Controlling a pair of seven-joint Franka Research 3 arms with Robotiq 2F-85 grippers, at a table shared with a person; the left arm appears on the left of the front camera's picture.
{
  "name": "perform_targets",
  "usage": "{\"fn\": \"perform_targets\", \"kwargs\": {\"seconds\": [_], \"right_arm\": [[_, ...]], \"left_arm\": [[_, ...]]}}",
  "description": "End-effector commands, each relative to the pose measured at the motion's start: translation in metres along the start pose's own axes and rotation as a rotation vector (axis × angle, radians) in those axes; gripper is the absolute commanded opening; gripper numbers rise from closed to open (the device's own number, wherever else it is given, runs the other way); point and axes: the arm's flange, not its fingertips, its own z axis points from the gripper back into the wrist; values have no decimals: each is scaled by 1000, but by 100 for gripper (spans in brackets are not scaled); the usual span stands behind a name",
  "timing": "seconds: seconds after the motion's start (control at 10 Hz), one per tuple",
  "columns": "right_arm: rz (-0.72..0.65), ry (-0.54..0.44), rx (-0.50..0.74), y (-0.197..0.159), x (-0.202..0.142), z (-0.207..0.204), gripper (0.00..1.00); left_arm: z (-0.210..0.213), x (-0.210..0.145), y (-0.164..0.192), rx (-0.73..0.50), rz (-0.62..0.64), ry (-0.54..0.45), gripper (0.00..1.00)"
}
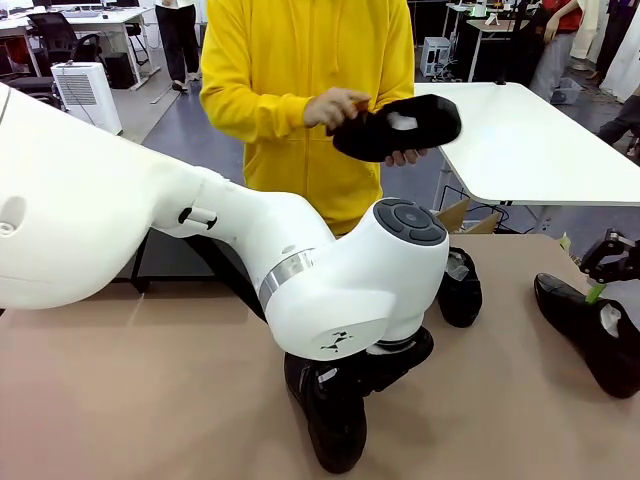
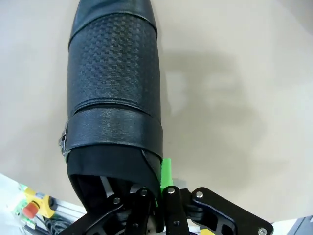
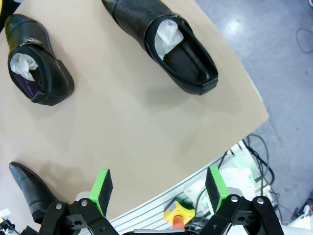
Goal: Organize the shoes by placing them on the stand.
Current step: Place the Shoe from the middle of the table onto the Shoes Stand.
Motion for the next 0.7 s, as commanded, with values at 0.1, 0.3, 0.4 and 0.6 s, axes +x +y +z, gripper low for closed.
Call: {"fn": "perform_targets", "kwargs": {"seconds": [0.1,0.3,0.4,0.6], "right_arm": [[-11,-9,15,1,0,-3,100],[-11,-9,15,1,0,-3,100],[-11,-9,15,1,0,-3,100],[-11,-9,15,1,0,-3,100]], "left_arm": [[50,-1,57,-76,-166,15,0],[101,11,110,-137,-231,-127,0],[112,25,132,-148,-260,-197,0],[111,65,169,-109,-310,-374,0]]}}
